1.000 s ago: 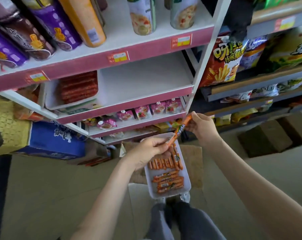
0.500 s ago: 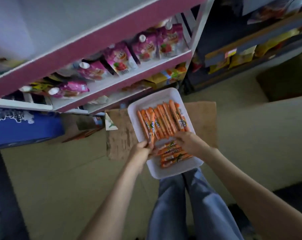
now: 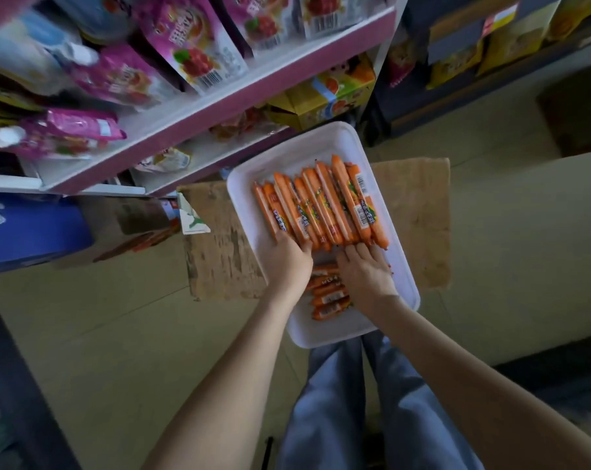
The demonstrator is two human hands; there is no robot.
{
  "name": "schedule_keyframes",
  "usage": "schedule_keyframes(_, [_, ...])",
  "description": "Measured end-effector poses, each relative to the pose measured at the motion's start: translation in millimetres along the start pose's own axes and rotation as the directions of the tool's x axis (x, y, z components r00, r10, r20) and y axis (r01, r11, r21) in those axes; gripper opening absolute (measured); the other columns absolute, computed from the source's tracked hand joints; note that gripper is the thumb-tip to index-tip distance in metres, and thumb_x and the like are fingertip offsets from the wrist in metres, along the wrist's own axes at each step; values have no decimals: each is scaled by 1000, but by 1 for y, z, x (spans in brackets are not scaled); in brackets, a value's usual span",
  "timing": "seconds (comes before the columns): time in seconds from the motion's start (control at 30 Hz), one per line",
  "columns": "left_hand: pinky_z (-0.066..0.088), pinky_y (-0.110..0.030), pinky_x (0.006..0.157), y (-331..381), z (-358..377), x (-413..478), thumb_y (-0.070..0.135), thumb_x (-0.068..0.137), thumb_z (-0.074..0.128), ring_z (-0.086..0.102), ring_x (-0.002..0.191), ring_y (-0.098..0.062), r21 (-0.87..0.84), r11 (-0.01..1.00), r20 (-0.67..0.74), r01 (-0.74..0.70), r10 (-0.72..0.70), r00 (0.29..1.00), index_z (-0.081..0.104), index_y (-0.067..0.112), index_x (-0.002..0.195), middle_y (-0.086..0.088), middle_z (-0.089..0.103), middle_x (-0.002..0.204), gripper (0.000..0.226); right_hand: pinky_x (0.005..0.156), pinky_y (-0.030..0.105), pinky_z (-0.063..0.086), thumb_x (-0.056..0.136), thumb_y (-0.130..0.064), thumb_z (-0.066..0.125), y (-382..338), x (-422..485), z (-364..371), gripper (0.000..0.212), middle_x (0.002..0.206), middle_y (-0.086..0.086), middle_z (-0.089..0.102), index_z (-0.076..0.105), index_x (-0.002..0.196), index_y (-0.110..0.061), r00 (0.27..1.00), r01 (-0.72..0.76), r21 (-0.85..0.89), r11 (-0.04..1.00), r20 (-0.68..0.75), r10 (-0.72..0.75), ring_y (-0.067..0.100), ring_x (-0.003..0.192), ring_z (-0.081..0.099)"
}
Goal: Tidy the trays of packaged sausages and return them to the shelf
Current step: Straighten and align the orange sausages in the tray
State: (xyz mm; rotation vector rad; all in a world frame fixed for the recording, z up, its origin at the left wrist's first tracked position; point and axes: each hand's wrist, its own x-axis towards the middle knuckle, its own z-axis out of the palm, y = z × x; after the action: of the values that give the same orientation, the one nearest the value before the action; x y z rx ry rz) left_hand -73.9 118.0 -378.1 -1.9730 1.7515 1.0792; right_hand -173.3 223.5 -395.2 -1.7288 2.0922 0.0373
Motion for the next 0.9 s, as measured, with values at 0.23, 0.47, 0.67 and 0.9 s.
schedule_keyframes(0.23, [39, -19, 64, 6, -43, -60, 31, 96, 52, 54, 84, -10, -205, 965, -125, -166, 142, 982, 55, 17, 112, 1, 54, 105, 21, 82, 43, 51, 87, 3, 57, 5, -21, -81, 25, 103, 15, 62, 60, 112, 0, 996, -88, 520, 850, 51, 71, 34, 96, 57])
schedule_keyframes(0.47, [56, -30, 72, 77, -149, -148, 16, 98, 48, 68, 78, -12, -988, 80, 147, 134, 180, 973, 61, 18, 107, -1, 71, 86, 16, 81, -1, 33, 91, -5, 60, -3, -40, -244, 39, 115, -6, 53, 55, 130, -12, 999, -33, 733, 680, 42, 4, 9, 103, 50])
schedule_keyframes(0.67, [58, -37, 72, 109, -235, -205, 11, 95, 53, 68, 69, -18, -995, -96, -5, 20, 253, 967, 58, 15, 91, -4, 68, 73, 7, 87, 24, 52, 83, -8, 72, -13, -66, -374, 35, 103, -14, 68, 64, 104, -35, 998, 28, 825, 565, -54, 29, 6, 97, 65])
schedule_keyframes(0.9, [57, -28, 56, 134, -303, -257, 5, 92, 54, 71, 65, -22, -957, -278, -14, 89, 349, 937, 55, 7, 82, -11, 69, 69, 11, 68, 17, 53, 89, -11, 58, -53, -105, -461, 17, 91, -4, 74, 67, 104, -13, 905, 337, 915, 220, -379, 192, 11, 82, 70])
